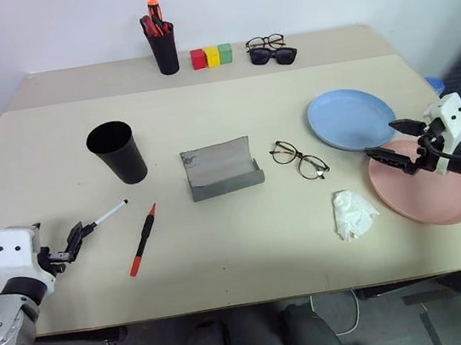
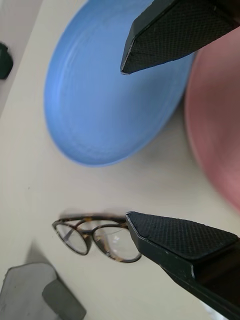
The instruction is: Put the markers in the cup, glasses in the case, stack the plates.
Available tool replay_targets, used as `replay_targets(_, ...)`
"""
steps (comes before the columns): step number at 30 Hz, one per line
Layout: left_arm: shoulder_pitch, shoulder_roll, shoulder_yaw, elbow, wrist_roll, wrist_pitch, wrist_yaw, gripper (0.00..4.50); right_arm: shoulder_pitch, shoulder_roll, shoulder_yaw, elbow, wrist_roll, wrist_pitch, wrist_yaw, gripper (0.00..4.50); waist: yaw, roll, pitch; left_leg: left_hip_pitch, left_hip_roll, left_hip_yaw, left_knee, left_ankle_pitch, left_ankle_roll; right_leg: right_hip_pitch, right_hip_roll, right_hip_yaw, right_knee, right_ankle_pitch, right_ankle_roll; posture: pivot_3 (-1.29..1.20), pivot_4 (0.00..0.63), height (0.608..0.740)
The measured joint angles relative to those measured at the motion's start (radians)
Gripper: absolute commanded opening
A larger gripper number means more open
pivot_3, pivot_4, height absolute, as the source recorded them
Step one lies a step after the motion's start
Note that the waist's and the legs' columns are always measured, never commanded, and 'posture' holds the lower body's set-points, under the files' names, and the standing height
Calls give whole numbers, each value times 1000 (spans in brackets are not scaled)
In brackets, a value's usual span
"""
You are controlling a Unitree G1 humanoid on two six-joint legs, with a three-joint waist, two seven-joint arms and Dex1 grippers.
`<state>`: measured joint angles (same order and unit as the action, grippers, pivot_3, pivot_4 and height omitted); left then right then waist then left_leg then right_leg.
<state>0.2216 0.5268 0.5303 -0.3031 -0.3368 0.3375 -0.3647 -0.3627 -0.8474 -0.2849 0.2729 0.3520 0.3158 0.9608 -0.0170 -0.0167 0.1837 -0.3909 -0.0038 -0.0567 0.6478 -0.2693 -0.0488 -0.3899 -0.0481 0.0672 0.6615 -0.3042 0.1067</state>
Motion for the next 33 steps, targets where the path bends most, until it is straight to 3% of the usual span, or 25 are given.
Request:
replay_targets(13, 10, -19, 5, -35, 2, 12, 28, 3833, -42, 5, 42, 16, -15, -1, 6, 4500, 0, 0, 0, 0, 0, 0, 0, 0, 0, 0, 0, 0, 0, 0, 0, 0, 150, 740)
replay_targets(19, -43, 13, -8, -38, 1, 80, 32, 3833, -50, 80, 120, -143, -2, 57, -17, 4500, -2, 0, 0, 0, 1, 0, 0, 0, 0, 0, 1, 0, 1, 0, 0, 0, 150, 740)
replay_targets(22, -65, 26, -12, -51, -12, 127, 20, 4489, -48, 100, 143, -232, 17, 100, -29, 4500, 0, 0, 0, -1, 0, 0, 0, 0, 0, -1, 0, 0, 0, 0, 0, 0, 150, 740)
replay_targets(26, -139, 82, -95, -82, -57, 319, 1, 4489, -31, 191, 240, -445, 61, 191, -53, 4500, 2, 0, 0, -1, 0, -3, 0, 0, 0, -1, 1, -1, 2, 0, 0, 0, 150, 740)
replay_targets(30, -299, 180, -175, -39, -45, 568, 46, 4489, -7, 216, 403, -612, 32, 207, -58, 4500, 0, 0, 0, -1, 0, -3, 1, 0, 0, -1, 1, -2, 2, 0, 0, 0, 150, 740)
replay_targets(33, -426, 242, -255, 29, -47, 713, 22, 4489, -8, 275, 455, -687, 30, 226, -85, 4500, -2, 0, 0, -1, -1, -3, 0, 0, 0, -1, 1, -2, 2, 0, 0, 0, 150, 740)
